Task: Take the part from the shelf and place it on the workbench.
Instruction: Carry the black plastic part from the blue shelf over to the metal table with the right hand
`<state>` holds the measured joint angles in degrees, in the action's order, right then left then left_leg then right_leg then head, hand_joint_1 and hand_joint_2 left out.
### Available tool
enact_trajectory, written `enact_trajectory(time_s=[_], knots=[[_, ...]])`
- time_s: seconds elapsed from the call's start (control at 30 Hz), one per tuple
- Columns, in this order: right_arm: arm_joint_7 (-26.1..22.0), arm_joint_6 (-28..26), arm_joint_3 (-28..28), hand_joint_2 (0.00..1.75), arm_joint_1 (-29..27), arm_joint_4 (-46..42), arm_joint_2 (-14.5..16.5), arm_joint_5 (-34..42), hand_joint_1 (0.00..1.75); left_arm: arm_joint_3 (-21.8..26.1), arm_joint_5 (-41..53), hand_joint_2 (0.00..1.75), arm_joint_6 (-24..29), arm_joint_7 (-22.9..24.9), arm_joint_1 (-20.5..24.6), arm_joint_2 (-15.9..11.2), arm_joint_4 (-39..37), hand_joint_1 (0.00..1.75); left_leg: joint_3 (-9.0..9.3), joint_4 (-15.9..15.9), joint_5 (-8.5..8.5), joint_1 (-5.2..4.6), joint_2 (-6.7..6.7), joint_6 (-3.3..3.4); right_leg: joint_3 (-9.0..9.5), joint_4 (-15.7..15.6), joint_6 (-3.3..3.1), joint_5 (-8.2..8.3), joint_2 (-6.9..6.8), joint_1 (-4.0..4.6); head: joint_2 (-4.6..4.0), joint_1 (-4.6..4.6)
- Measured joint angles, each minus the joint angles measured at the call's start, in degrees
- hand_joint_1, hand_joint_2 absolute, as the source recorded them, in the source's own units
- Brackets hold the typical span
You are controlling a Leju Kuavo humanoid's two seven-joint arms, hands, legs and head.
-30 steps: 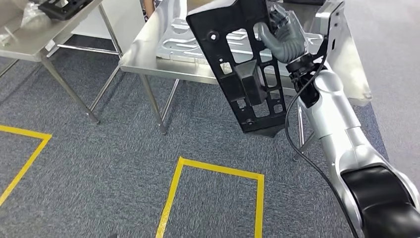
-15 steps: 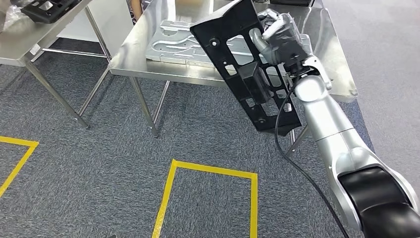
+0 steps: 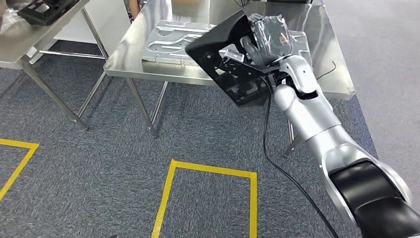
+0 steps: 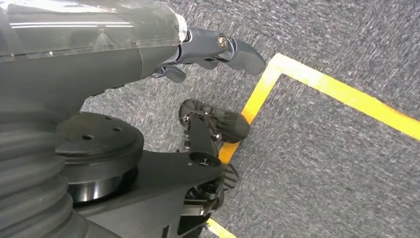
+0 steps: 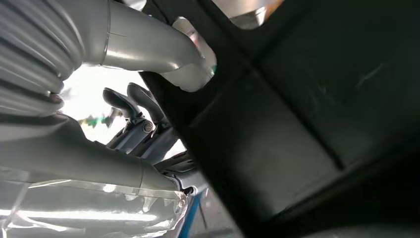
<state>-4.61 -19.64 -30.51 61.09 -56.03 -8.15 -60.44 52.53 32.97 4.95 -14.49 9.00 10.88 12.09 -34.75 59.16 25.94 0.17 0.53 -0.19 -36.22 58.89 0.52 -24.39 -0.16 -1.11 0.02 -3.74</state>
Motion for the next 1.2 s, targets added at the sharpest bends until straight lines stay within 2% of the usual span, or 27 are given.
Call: enact_trajectory(time_s=[0.07, 0.13, 0.17, 0.2, 0.23, 0.3, 0.33, 0.37, 0.4, 0.5, 0.53, 0.57, 0.63, 0.67, 0.7, 0.73, 0.77, 0.83, 0.87, 0.9, 1.0, 1.03, 1.1, 1.17, 1.2], knots=[[1.2, -1.3, -0.5, 1.75, 1.1, 1.8, 1.0, -3.5, 1.75, -0.1, 0.0, 1.75, 0.0, -0.1, 0.0, 0.0, 0.0, 0.0, -1.8, 4.2, 2.54, 0.16, -0.05, -0.58, 0.08, -0.2, -0.75, 0.09, 0.06, -0.15, 0.0, -0.01], [2.2, -2.8, -0.9, 1.75, 1.8, 3.7, 2.0, -6.8, 1.75, -0.1, 0.0, 1.75, 0.0, -0.1, -0.1, 0.0, 0.0, 0.0, -5.4, 12.1, 6.11, 0.26, -0.07, -0.92, 0.1, -0.2, -1.08, 0.03, 0.22, -0.02, 0.0, -0.01], [2.8, -3.5, -1.2, 1.75, 1.9, 4.7, 2.4, -8.6, 1.75, -0.2, 0.1, 1.75, 0.0, -0.1, -0.1, 0.0, 0.0, 0.0, -7.02, 15.2, 7.02, 0.28, -0.07, -0.99, 0.14, -0.1, -1.14, 0.0, 0.33, 0.08, 0.0, 0.0], [3.4, -4.2, -1.4, 1.75, 2.0, 5.6, 2.8, -10.3, 1.75, -0.2, 0.1, 1.75, 0.2, -0.1, -0.2, 0.0, 0.0, 0.0, -7.81, 16.5, 6.87, 0.29, -0.07, -0.96, 0.2, -0.1, -1.17, -0.04, 0.44, 0.18, 0.0, 0.0], [4.1, -4.8, -1.5, 1.75, 2.1, 6.5, 3.2, -12.2, 1.75, -0.3, 0.2, 1.75, 0.4, -0.2, -0.3, 0.0, 0.0, 0.0, -7.46, 15.4, 5.58, 0.29, -0.09, -0.82, 0.29, -0.1, -1.18, -0.07, 0.57, 0.27, 0.0, 0.0], [5.5, -5.8, -1.8, 1.75, 2.6, 8.0, 4.1, -16.1, 1.75, -0.4, 0.4, 1.75, 1.2, -0.4, -0.3, -0.1, 0.0, 0.0, -4.14, 7.5, 1.4, 0.25, -0.19, -0.27, 0.44, -0.1, -1.1, -0.14, 0.84, 0.39, 0.0, 0.0], [6.0, -6.0, -2.0, 1.75, 3.0, 8.8, 4.5, -18.0, 1.75, -0.4, 0.6, 1.75, 1.8, -0.7, -0.4, -0.2, 0.0, 0.0, -2.37, 3.6, -0.13, 0.13, -0.29, 0.06, 0.41, -0.1, -0.95, -0.16, 0.99, 0.51, 0.0, 0.0], [6.3, -6.0, -2.0, 1.75, 3.5, 9.5, 5.0, -19.6, 1.75, -0.4, 0.7, 1.75, 2.7, -1.1, -0.4, -0.3, 0.0, 0.0, -1.23, 1.1, -0.96, 0.0, -0.38, 0.34, 0.33, -0.1, -0.73, -0.14, 1.09, 0.56, 0.0, -0.01], [6.6, -5.9, -2.1, 1.75, 3.9, 10.3, 5.4, -20.9, 1.75, -0.5, 0.9, 1.75, 3.8, -1.7, -0.4, -0.3, 0.0, 0.0, -0.73, -0.1, -1.14, -0.16, -0.46, 0.57, 0.27, -0.1, -0.46, -0.11, 1.15, 0.57, 0.0, -0.01], [7.3, -4.9, -2.1, 1.75, 4.3, 12.2, 6.3, -23.5, 1.75, -0.7, 1.1, 1.75, 5.8, -3.0, -0.5, -0.3, 0.0, 0.0, -0.44, -0.8, -1.52, -0.08, -0.52, 1.34, 0.31, -0.2, 0.55, -0.26, 1.05, 0.58, 0.0, 0.01], [7.6, -4.8, -2.2, 1.75, 4.4, 12.8, 6.6, -24.1, 1.75, -0.7, 1.0, 1.75, 5.2, -3.1, -0.5, -0.3, 0.0, 0.0, -0.31, -1.1, -1.76, 0.07, -0.51, 1.68, -0.09, 0.7, 0.84, -1.03, 0.93, 0.57, 0.0, 0.01], [7.9, -4.8, -2.2, 1.75, 4.6, 13.3, 6.8, -24.6, 1.75, -0.8, 0.8, 1.75, 4.3, -3.1, -0.5, -0.3, 0.0, 0.0, -0.19, -1.5, -1.97, 0.21, -0.49, 1.96, -1.07, 2.9, 1.11, -2.43, 0.81, 0.56, 0.0, 0.01], [8.4, -4.8, -2.2, 1.75, 4.8, 14.5, 7.1, -25.8, 1.75, -0.8, 0.3, 1.75, 2.7, -3.0, -0.5, -0.3, 0.0, 0.0, -0.18, -1.6, -2.09, 0.21, -0.47, 2.19, -4.6, 10.5, 1.48, -6.1, 0.66, 0.4, 0.0, 0.0], [8.6, -4.9, -2.2, 1.75, 4.7, 15.1, 7.2, -26.3, 1.75, -0.8, 0.1, 1.75, 2.3, -2.9, -0.5, -0.3, 0.0, 0.0, -0.19, -1.6, -2.09, 0.21, -0.47, 2.2, -6.36, 14.1, 1.63, -7.3, 0.61, 0.35, 0.0, 0.01], [8.8, -4.9, -2.2, 1.75, 4.7, 15.6, 7.3, -26.8, 1.75, -0.7, 0.0, 1.75, 2.0, -2.8, -0.6, -0.3, 0.0, 0.0, -0.19, -1.5, -2.08, 0.21, -0.48, 2.19, -7.4, 16.1, 1.72, -7.52, 0.55, 0.31, 0.0, 0.02], [8.9, -5.0, -2.2, 1.75, 4.6, 16.1, 7.3, -27.2, 1.75, -0.7, -0.1, 1.75, 1.9, -2.7, -0.6, -0.3, 0.0, 0.0, -0.18, -1.4, -2.05, 0.21, -0.51, 2.15, -7.32, 15.8, 1.75, -6.61, 0.48, 0.27, 0.0, 0.01], [8.9, -5.0, -2.2, 1.75, 4.7, 16.5, 7.4, -27.5, 1.75, -0.7, -0.2, 1.75, 1.6, -2.6, -0.7, -0.3, 0.0, 0.0, -0.17, -1.3, -1.97, 0.22, -0.53, 2.07, -6.01, 12.9, 1.72, -4.74, 0.38, 0.24, 0.0, 0.01], [8.9, -5.1, -2.2, 1.75, 4.9, 17.1, 7.6, -27.9, 1.75, -0.7, -0.5, 1.75, 1.3, -2.4, -0.8, -0.3, 0.0, 0.0, -0.26, -0.9, -1.65, 0.1, -0.56, 1.71, -1.93, 4.5, 1.43, -1.05, 0.07, 0.33, 0.0, 0.01], [8.9, -5.1, -2.2, 1.75, 5.1, 17.3, 7.8, -28.0, 1.75, -0.7, -0.6, 1.75, 1.2, -2.4, -0.8, -0.3, 0.0, 0.0, -0.36, -0.7, -1.5, -0.01, -0.55, 1.46, -0.54, 1.5, 1.13, -0.11, 0.0, 0.44, 0.0, 0.01], [8.9, -5.1, -2.2, 1.75, 5.2, 17.5, 8.0, -28.1, 1.75, -0.7, -0.7, 1.75, 1.1, -2.4, -0.8, -0.4, 0.0, 0.0, -0.44, -0.5, -1.4, -0.11, -0.53, 1.22, 0.09, 0.1, 0.8, 0.13, -0.01, 0.58, 0.0, 0.01], [8.9, -5.1, -2.2, 1.75, 5.6, 18.2, 8.3, -28.7, 1.75, -0.7, -0.8, 1.75, 0.9, -2.4, -0.8, -0.5, 0.0, 0.0, -0.52, -0.4, -1.2, -0.11, -0.47, 0.35, 0.14, -0.3, -0.34, 0.21, 0.15, 0.61, 0.0, 0.0], [9.0, -5.0, -2.2, 1.75, 5.9, 18.4, 8.5, -28.9, 1.75, -0.7, -0.8, 1.75, 0.8, -2.4, -0.9, -0.5, 0.0, 0.0, -0.85, 0.4, -0.52, -0.07, -0.48, 0.01, 0.2, -0.5, -0.75, 0.33, 0.15, 0.49, 0.0, 0.0], [9.1, -4.8, -2.2, 1.75, 6.7, 18.8, 9.0, -29.2, 1.75, -0.7, -0.9, 1.75, 0.6, -2.5, -0.9, -0.6, 0.0, 0.0, -3.02, 5.5, 2.56, 0.12, -0.5, -0.57, 0.28, -0.7, -1.33, 0.49, 0.18, 0.33, 0.0, -0.01], [9.3, -4.4, -2.3, 1.75, 7.3, 19.3, 9.4, -29.4, 1.75, -0.6, -0.9, 1.75, 0.6, -2.5, -0.9, -0.6, 0.0, 0.0, -6.61, 13.4, 6.07, 0.26, -0.5, -0.94, 0.25, -0.7, -1.51, 0.48, 0.26, 0.41, 0.0, -0.02], [9.3, -4.3, -2.3, 1.75, 7.4, 19.5, 9.5, -29.4, 1.75, -0.6, -0.9, 1.75, 0.6, -2.4, -0.9, -0.6, 0.0, 0.0, -7.81, 15.9, 6.66, 0.29, -0.5, -1.0, 0.26, -0.7, -1.53, 0.46, 0.27, 0.46, 0.0, -0.02]])
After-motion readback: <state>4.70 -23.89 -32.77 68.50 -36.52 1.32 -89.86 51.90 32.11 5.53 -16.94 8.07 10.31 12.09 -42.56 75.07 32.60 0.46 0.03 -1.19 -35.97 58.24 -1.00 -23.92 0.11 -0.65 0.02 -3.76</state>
